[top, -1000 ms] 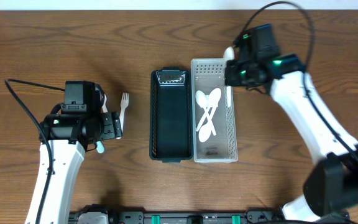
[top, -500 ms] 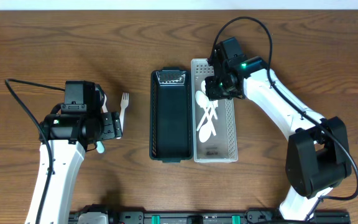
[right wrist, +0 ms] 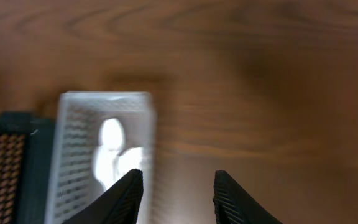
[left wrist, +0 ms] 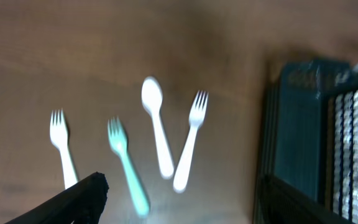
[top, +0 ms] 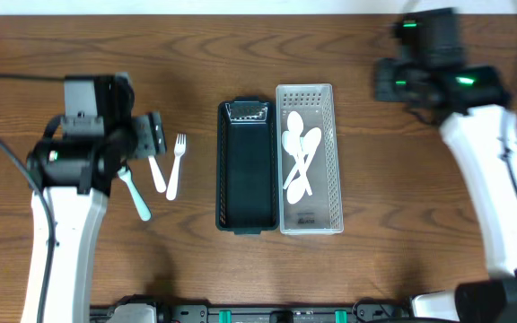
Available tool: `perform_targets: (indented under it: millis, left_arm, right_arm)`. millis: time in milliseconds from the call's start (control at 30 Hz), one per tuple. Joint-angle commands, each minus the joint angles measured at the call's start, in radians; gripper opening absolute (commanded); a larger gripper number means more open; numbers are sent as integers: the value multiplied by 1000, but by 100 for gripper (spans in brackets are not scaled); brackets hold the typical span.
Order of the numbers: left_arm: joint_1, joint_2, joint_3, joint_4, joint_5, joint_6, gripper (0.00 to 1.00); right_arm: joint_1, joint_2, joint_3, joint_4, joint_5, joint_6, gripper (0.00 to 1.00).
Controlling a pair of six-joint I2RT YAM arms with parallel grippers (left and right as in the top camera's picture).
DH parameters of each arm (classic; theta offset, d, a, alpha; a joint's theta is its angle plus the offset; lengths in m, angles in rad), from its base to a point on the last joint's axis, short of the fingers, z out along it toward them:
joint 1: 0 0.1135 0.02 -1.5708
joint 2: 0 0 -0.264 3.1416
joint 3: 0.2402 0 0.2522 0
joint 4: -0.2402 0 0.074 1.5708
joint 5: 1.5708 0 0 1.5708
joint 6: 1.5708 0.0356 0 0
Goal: Pack container
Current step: 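Lower the left gripper onto the white fork and grasp it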
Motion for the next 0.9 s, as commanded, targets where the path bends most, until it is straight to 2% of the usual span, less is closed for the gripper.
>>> perform_targets:
  millis: [0, 233, 433, 600, 867]
  left_arm:
    - [-3, 123, 10, 32, -6, 24, 80]
    - [-45, 415, 10, 95, 41, 88, 80]
    - [-51, 623, 9, 91, 42, 68, 80]
    - [-51, 701, 8, 77, 42, 69, 80]
    - [-51, 732, 1, 109, 42, 69, 80]
  right_arm:
    - [-67, 0, 2, -60, 24, 10, 40]
    - [-142, 9, -11, -117, 21, 10, 40]
    - [-142, 9, -11, -124, 23, 6, 39]
    - [-142, 9, -11, -124, 33, 6, 40]
    - [-142, 9, -11, -123, 44, 6, 40]
